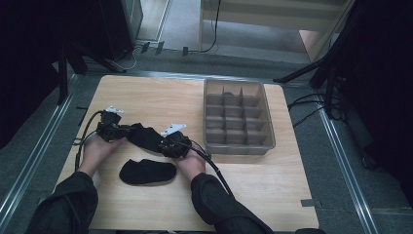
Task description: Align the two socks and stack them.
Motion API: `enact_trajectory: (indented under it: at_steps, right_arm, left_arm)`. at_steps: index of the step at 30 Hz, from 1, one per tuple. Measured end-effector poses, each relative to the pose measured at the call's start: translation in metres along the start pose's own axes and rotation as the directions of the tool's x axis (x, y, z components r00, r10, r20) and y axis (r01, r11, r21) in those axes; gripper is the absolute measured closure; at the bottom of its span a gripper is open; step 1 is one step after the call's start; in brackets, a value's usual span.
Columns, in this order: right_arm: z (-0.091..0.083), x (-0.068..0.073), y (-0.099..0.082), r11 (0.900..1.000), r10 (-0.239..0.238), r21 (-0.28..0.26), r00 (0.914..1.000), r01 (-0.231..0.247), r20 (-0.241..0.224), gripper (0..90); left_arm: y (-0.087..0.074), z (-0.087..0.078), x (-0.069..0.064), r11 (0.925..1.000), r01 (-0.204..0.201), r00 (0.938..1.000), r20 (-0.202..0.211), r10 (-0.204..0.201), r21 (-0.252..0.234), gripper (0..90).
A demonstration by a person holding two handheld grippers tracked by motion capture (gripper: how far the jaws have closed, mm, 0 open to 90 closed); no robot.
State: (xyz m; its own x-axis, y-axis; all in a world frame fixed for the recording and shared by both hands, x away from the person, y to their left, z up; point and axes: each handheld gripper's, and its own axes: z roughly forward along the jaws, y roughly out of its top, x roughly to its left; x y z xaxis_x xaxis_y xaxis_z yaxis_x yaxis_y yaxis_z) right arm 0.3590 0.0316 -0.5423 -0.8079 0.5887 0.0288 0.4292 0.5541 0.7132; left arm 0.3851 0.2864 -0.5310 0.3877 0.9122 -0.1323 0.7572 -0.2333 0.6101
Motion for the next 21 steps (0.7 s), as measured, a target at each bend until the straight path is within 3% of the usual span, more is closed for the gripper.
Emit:
enact_trajectory:
  at_steps: [8,14,21]
  right_arm:
    - [0.0006,0.0008,-0.0022,0.9997,0.016,-0.021,0.9999,-0.015,0.007,78.4]
    - [0.0010,0.0000,-0.0006,0.9997,0.022,-0.013,0.9998,-0.022,0.004,85.4]
    - [0.0006,-0.0021,0.0052,0.9992,0.033,0.022,0.9994,-0.033,-0.007,86.8]
  left_arm:
    - [0.0012,-0.0006,-0.0030,0.9995,0.005,0.9997,0.024,-0.005,0.032,83.4]
    - [0.0013,-0.0025,-0.0014,0.9980,0.038,0.9979,0.051,-0.041,0.051,85.0]
    - [0.0022,-0.0074,-0.0011,0.9970,0.059,0.9950,0.078,-0.063,0.051,85.4]
